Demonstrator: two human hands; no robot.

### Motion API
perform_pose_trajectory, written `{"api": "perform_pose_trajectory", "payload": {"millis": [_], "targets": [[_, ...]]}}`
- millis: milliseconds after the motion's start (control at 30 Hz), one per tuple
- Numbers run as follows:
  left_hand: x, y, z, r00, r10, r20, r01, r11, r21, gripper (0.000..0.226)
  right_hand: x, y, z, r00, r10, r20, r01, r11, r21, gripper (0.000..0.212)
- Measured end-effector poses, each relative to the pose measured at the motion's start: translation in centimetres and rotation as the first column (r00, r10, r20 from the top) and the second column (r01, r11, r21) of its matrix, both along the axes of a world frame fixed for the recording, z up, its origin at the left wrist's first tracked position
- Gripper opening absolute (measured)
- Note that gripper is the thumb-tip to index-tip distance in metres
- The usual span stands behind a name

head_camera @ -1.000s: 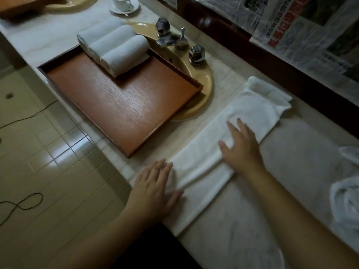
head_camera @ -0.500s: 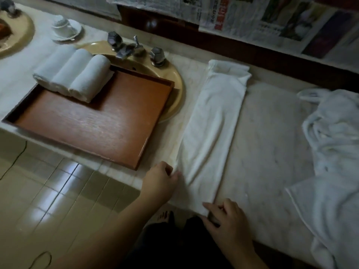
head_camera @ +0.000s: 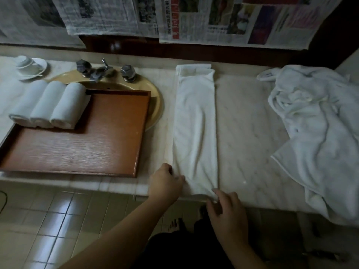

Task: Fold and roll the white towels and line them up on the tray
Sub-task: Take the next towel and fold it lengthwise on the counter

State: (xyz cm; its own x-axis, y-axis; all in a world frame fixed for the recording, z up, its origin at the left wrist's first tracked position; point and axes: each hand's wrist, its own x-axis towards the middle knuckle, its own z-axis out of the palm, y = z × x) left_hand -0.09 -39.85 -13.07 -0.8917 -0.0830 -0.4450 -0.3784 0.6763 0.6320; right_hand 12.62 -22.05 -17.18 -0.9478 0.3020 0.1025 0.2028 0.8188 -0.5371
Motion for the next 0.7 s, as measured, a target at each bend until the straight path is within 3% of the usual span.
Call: {"api": "perform_pose_trajectory", "payload": {"millis": [100,233,333,433,600,700], "targets": [[0.1,-0.1,0.0,1.000,-0.001,0.003,0.001,1.000,0.011,0.026,-0.1,-0.2,0.0,1.000,-0.001,0.004,0.001,1.000,0.009,0.016],[0.2,-0.4,-0.2,1.000,0.006,0.010,-0.006,1.000,0.029,0.017,1.0,-0.1,-0.1,0.982,-0.152,0.114,0.165,0.980,-0.116,0.031],[0.3,-0.2,-0.2,1.000,-0.014,0.011,0.014,1.000,0.018,0.021,1.1,-0.2,0.0,0.994,-0.088,0.060,0.088,0.996,-0.011,0.027],[0.1,-0.1,-0.4,1.000,0.022,0.008,-0.022,0.999,0.030,0.029,0.8,-0.3,-0.1,0.999,0.007,0.051,-0.011,0.998,0.064,0.041],[0.2,0.2,-0.8,0.997,0.077,-0.032,-0.076,0.997,0.018,0.022,1.5,0.1,-0.4,0.984,0.057,0.168,-0.059,0.998,0.011,0.052],[0.2,0.4,-0.9,0.995,0.079,-0.057,-0.079,0.997,-0.008,0.027,0.6,0.3,1.4,0.991,0.070,0.111,-0.072,0.997,0.017,0.059]]}}
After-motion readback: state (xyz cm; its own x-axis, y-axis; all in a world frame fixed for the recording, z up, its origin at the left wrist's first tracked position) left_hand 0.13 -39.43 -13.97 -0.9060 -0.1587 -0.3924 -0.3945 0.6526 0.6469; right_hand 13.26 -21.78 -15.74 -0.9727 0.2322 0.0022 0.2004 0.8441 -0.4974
